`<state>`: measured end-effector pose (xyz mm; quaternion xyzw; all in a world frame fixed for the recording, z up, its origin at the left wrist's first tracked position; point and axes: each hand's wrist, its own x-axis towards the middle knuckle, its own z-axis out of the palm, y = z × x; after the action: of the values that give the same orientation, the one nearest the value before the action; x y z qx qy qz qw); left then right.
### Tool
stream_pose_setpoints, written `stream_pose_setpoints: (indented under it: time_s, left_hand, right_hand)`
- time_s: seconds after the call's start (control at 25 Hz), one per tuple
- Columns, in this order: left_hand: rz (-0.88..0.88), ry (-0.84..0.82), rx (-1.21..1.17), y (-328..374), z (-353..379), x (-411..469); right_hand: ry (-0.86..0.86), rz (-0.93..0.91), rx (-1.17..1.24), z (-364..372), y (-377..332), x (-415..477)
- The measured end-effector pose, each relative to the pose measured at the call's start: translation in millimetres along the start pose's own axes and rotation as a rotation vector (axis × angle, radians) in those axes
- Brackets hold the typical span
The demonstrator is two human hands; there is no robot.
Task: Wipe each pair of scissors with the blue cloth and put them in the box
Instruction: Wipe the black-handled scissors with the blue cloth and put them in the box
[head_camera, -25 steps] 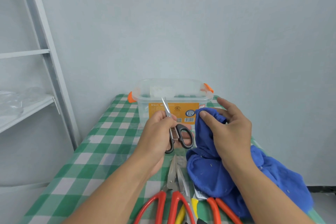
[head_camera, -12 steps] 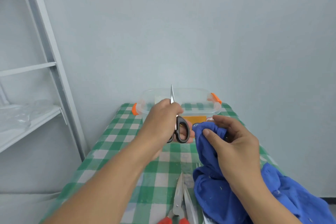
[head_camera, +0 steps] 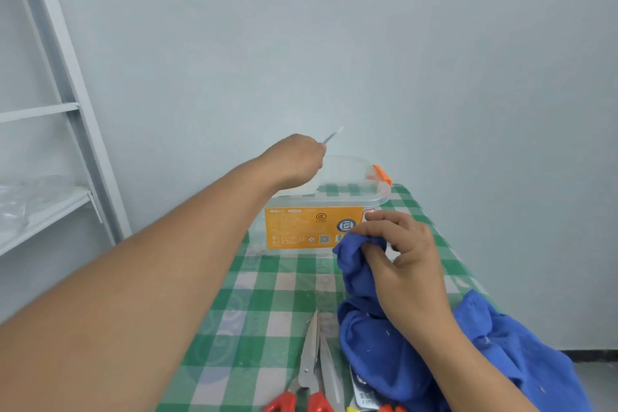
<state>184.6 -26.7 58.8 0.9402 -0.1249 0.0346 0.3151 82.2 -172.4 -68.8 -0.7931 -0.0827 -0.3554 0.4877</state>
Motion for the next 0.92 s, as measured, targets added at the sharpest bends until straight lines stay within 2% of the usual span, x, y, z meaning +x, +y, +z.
stream_pose_setpoints:
  time_s: [0.04,0.12,0.24,0.44,0.64,0.8,0.92]
  left_hand:
    - [-0.014,-0.045,0.077,-2,5,8]
    - [-0.044,-0.130,0.235,-3,11,15]
    - [-0.094,-0.307,0.413,-5,16,18]
    - [-0.124,-0.510,0.484,-21,21,35]
    - [-0.105,-0.585,0.647,-34,29,54]
    - [-0.122,-0.605,0.617,-36,36,58]
    - [-0.122,-0.566,0.580,-37,38,61]
  right_hand:
    - [0.003,-0.057,-0.046,1,2,0]
    - [-0.043,-0.061,0.021,1,1,-1]
    - [-0.093,0.010,0.128,1,2,-7]
    - [-0.088,0.211,0.299,-3,3,-7]
    - [-0.038,0.269,0.400,-7,1,-5]
    - [-0.045,0.272,0.467,-10,-4,-7]
    - [-0.060,0.289,0.387,-8,-4,-5]
